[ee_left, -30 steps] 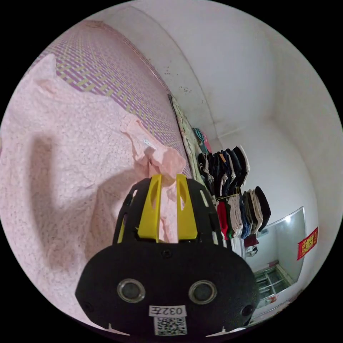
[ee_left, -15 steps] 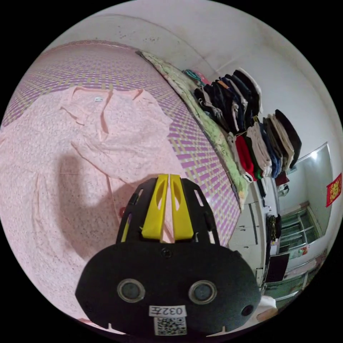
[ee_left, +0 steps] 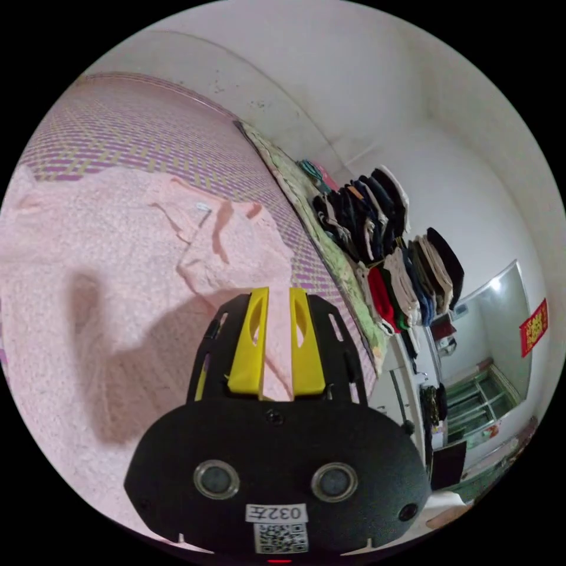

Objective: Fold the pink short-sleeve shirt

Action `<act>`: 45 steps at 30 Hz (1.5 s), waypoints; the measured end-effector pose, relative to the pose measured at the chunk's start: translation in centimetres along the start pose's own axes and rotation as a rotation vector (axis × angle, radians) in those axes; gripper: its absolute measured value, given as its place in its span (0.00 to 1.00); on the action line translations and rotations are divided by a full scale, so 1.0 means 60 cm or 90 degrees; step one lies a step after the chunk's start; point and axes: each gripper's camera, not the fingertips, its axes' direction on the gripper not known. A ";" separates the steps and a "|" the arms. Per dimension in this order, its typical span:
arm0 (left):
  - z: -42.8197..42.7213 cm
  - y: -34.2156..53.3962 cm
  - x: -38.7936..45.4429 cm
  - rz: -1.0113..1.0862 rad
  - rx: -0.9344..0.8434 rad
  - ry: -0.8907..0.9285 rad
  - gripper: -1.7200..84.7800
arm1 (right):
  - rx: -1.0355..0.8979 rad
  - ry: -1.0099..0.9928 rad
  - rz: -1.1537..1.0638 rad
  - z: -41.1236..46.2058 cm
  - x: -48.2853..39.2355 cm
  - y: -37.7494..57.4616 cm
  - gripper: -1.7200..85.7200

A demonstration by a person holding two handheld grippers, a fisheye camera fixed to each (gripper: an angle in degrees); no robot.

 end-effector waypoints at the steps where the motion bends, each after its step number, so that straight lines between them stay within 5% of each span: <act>1: -0.003 -0.004 -0.008 -0.011 0.011 -0.013 0.07 | 0.012 0.005 -0.013 -0.007 -0.006 -0.025 0.08; 5: -0.002 -0.062 -0.063 -0.060 0.058 -0.005 0.11 | -0.002 0.053 0.027 0.010 -0.003 -0.202 0.09; 11: 0.097 -0.192 -0.071 0.034 -0.075 -0.119 0.15 | -0.039 -0.017 0.066 0.109 0.031 -0.378 0.10; 14: 0.128 -0.214 -0.074 0.071 -0.126 -0.074 0.05 | -0.071 -0.035 0.102 0.158 0.054 -0.437 0.11; 22: -0.012 -0.163 -0.097 0.020 0.031 0.145 0.01 | -0.141 0.100 0.131 0.240 0.077 -0.608 0.11; 29: -0.044 -0.122 -0.174 -0.047 0.133 0.047 0.01 | -0.170 0.210 0.127 0.322 0.055 -0.723 0.09; 45: 0.002 -0.131 -0.238 -0.103 0.046 -0.076 0.01 | -0.213 0.343 0.158 0.546 0.069 -0.876 0.02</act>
